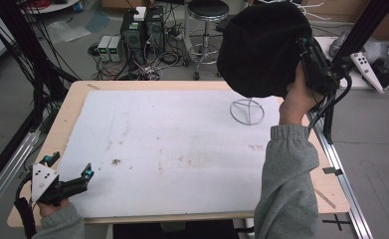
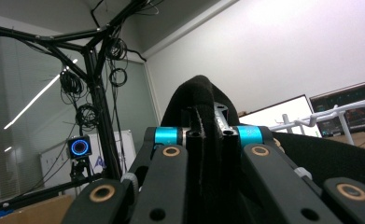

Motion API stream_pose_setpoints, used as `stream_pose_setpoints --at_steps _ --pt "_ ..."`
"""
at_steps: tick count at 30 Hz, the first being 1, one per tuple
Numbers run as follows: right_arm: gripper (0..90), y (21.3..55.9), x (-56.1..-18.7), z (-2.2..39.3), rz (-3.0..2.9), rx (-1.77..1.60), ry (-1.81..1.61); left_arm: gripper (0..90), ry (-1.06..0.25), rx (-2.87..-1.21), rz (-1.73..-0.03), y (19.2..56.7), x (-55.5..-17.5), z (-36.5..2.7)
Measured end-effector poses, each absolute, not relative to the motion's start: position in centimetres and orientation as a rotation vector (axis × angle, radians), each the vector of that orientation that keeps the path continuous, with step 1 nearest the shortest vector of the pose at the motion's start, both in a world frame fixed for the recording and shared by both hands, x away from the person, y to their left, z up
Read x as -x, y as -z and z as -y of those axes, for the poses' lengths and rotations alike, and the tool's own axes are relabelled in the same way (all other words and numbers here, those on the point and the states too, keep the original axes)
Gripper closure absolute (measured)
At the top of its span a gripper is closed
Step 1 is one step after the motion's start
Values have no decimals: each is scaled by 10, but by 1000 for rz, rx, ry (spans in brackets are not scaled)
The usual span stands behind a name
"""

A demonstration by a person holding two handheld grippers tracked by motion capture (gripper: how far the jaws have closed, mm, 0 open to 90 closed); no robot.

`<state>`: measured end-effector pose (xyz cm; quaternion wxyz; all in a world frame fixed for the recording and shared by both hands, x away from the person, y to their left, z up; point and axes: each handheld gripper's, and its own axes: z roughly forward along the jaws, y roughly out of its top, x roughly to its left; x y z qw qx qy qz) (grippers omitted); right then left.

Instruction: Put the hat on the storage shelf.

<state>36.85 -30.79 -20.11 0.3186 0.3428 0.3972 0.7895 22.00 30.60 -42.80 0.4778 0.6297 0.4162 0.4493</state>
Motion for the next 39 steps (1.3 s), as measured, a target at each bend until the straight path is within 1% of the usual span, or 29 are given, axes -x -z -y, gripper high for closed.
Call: stream_pose_setpoints --at_steps 16,17,19,22,26,29,30,39 --pt "840 217 -364 309 -996 -851 -2050 24 -1101 -1535 -1017 429 -220 -306" --pt "819 218 -365 310 -986 -852 -2049 23 -1103 -1540 -1016 428 -220 -306" --pt "815 218 -365 310 -981 -852 -2061 23 -1105 -1540 -1016 428 -220 -306" --pt "775 219 -364 311 -983 -844 -2043 23 -1106 -1538 -1015 428 -220 -306" --pt "768 220 -363 312 -963 -851 -2038 24 -1109 -1535 -1015 428 -220 -306" --pt "727 221 -362 314 -946 -858 -2020 23 -1111 -1531 -1013 428 -219 -306" --pt "698 222 -362 314 -941 -864 -2016 23 -1111 -1531 -1013 428 -219 -306" --pt "618 225 -362 317 -932 -890 -1954 23 -1111 -1526 -1011 428 -219 -306"
